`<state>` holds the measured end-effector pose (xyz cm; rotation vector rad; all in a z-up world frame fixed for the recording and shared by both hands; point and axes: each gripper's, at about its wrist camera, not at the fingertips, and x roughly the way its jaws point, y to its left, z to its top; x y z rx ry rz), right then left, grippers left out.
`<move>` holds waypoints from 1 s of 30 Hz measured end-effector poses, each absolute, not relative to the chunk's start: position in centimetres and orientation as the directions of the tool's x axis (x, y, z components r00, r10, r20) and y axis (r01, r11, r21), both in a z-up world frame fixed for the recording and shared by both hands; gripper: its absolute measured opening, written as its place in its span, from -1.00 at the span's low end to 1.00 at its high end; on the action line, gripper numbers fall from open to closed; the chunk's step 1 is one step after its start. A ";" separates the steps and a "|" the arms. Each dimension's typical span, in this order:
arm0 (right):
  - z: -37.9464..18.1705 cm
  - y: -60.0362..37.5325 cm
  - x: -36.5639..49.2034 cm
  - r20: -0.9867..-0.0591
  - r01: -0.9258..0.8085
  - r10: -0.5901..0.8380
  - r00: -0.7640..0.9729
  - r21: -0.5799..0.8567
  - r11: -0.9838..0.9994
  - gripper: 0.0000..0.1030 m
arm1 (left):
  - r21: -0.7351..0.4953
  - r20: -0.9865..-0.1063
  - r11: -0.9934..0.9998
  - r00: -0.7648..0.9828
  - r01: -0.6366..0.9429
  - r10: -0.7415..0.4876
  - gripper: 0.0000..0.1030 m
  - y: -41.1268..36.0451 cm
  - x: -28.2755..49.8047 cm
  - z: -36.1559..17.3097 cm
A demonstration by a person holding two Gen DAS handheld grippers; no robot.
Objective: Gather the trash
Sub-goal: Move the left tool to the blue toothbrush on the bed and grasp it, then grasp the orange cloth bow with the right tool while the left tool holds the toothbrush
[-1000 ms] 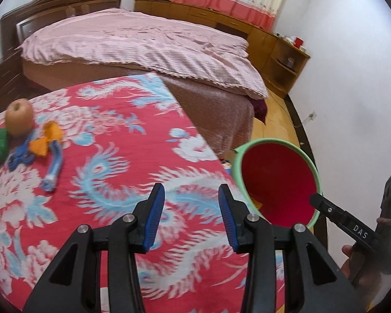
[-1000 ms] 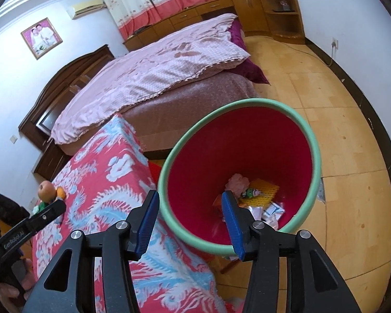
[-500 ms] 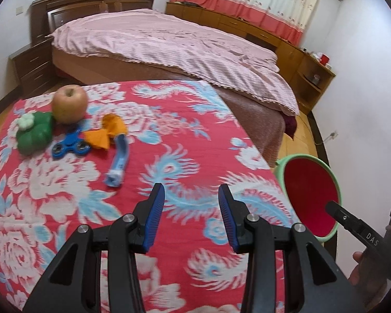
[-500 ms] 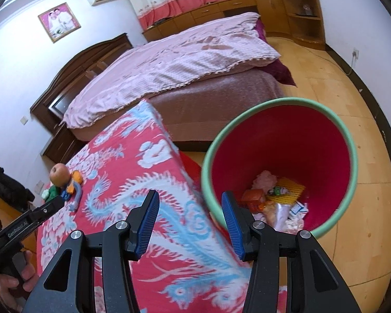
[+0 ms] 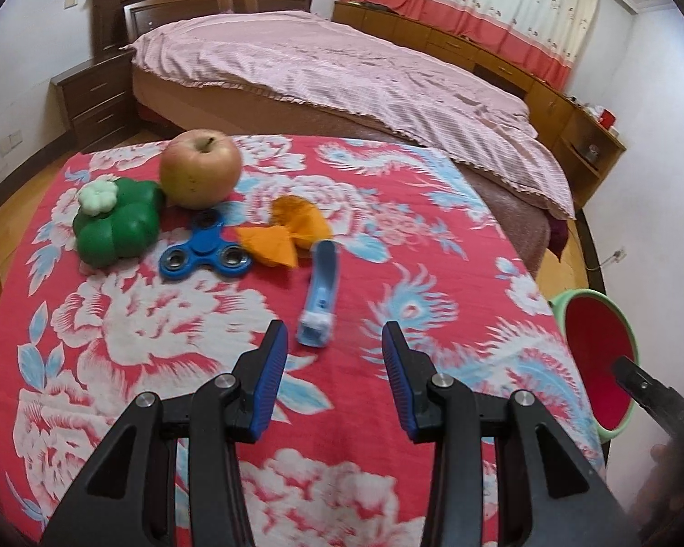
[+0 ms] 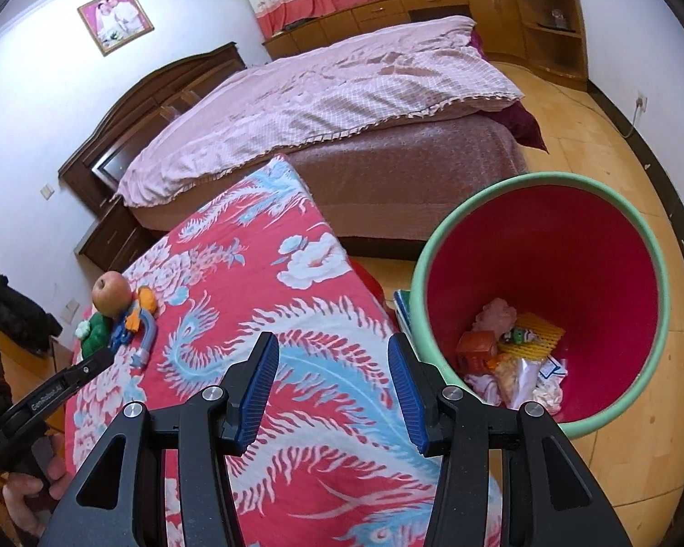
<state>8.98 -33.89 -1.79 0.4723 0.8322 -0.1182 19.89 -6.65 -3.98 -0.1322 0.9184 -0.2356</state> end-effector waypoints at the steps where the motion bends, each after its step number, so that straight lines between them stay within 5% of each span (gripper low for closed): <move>1: -1.8 -33.6 9.2 -0.738 0.279 0.080 0.670 0.350 0.894 0.00 | -0.218 -0.773 0.966 0.581 0.138 -0.257 -0.17 -6.3 20.2 -4.3; 19: -2.8 -31.5 12.1 -0.765 0.232 0.108 0.635 0.323 0.918 0.00 | -0.191 -0.814 0.964 0.518 0.187 -0.262 -0.18 -7.7 23.6 -8.1; 26: -2.6 -30.7 12.7 -0.766 0.209 0.118 0.631 0.315 0.926 -0.01 | -0.180 -0.811 0.965 0.526 0.191 -0.255 -0.61 -7.7 23.8 -8.3; 30: -2.6 -30.1 13.0 -0.768 0.196 0.126 0.628 0.313 0.929 0.00 | -0.189 -0.807 0.964 0.529 0.187 -0.261 -0.63 -7.3 23.7 -8.3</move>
